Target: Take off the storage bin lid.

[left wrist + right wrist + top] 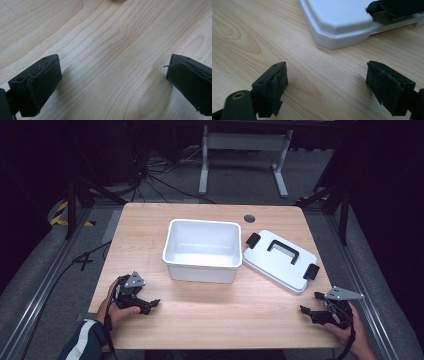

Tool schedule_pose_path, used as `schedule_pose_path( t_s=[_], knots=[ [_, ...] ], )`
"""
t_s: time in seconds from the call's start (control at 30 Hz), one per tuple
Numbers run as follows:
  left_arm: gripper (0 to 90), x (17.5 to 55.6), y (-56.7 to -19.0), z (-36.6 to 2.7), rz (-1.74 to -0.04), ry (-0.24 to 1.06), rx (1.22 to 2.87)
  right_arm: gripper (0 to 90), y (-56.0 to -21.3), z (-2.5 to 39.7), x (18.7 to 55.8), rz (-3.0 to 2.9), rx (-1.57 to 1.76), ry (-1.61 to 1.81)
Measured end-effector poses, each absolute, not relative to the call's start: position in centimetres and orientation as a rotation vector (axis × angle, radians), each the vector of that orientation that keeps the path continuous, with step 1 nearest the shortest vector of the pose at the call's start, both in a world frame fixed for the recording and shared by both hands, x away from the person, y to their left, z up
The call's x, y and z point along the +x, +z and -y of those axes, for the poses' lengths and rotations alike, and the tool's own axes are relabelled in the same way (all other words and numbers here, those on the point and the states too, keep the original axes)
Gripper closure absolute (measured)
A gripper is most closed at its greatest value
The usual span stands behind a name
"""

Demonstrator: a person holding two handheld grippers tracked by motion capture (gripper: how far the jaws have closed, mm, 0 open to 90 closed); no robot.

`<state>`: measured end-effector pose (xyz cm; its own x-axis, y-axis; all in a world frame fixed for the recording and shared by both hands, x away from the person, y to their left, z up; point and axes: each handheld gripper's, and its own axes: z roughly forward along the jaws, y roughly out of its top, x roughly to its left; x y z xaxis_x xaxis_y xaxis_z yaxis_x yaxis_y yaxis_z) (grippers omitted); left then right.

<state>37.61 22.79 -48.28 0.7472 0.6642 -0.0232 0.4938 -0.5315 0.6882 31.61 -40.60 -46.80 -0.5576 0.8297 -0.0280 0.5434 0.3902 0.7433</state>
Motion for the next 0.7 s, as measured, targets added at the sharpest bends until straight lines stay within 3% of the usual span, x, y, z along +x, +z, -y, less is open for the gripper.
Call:
schedule_pose_path(
  t_s=[0.7],
  knots=[
    [0.4,37.63,-48.23,-22.82,-0.863,0.311,2.251,17.5,-46.78,40.64,31.63,-2.262,1.182,0.978]
  ],
)
